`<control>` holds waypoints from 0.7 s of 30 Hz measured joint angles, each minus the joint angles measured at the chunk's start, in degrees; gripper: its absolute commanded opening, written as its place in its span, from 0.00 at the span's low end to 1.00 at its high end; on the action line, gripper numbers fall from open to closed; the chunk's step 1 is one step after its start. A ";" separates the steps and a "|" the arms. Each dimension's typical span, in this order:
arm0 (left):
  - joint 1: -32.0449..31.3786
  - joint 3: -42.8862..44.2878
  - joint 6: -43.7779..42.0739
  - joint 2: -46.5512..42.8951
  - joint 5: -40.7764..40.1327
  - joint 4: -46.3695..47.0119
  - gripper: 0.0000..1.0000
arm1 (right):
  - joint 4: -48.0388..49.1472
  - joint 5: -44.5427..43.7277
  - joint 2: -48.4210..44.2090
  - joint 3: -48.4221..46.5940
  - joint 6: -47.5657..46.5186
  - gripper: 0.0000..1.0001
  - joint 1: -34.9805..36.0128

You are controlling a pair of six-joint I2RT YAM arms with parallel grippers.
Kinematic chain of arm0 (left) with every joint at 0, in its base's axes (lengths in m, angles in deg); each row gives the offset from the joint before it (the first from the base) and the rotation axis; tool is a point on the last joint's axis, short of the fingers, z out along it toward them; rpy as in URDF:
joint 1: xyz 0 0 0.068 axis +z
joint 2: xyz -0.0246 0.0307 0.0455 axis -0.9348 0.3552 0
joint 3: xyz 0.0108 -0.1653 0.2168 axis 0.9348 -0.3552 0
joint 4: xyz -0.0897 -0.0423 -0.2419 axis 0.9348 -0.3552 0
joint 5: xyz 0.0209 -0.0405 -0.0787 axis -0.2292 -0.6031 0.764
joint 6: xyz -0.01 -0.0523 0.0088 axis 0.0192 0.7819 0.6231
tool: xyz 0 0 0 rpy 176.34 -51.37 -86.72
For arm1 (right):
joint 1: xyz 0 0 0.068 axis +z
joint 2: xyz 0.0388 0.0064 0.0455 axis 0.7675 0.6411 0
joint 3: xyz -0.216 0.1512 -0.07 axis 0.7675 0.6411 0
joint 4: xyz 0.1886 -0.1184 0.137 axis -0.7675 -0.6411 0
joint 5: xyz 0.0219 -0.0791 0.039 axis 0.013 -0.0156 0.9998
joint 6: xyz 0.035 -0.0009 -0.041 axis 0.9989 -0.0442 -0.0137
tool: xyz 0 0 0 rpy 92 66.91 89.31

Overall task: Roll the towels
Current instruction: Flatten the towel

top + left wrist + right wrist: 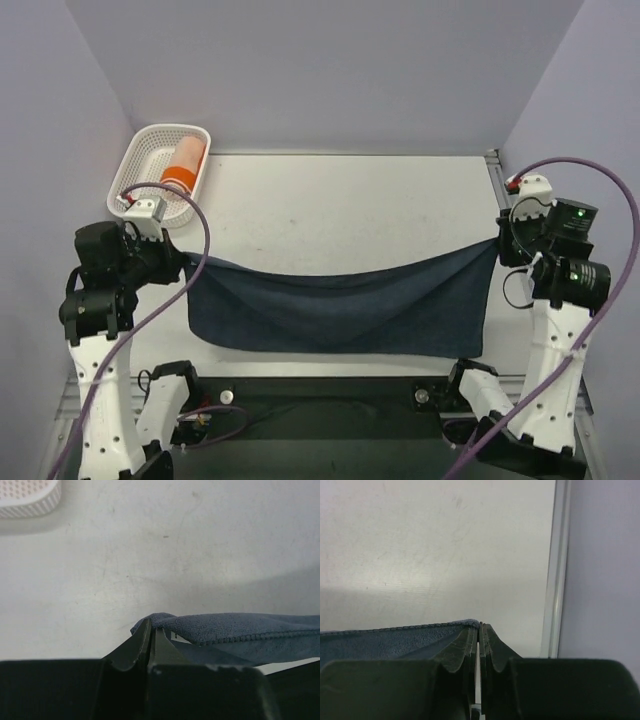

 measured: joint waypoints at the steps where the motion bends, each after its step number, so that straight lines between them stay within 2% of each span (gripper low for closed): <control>1: 0.09 -0.70 0.07 2.43 -0.17 0.02 0.00 | 0.79 0.00 2.58 0.98 -0.15 0.00 0.00; 7: 0.13 -3.26 3.06 18.97 -2.49 1.25 0.00 | 9.35 -1.36 21.35 9.77 1.18 0.00 2.10; 10: 0.00 -3.91 4.37 24.55 -1.84 3.87 0.00 | 12.17 -1.57 27.96 11.32 2.73 0.00 3.39; 17: -3.43 -5.22 5.51 31.23 -1.81 14.99 0.00 | 16.48 -1.55 34.14 8.09 4.83 0.00 4.57; 21: -4.17 -5.03 5.51 38.56 -2.25 19.98 0.00 | 18.27 -1.73 40.06 3.74 5.03 0.00 4.57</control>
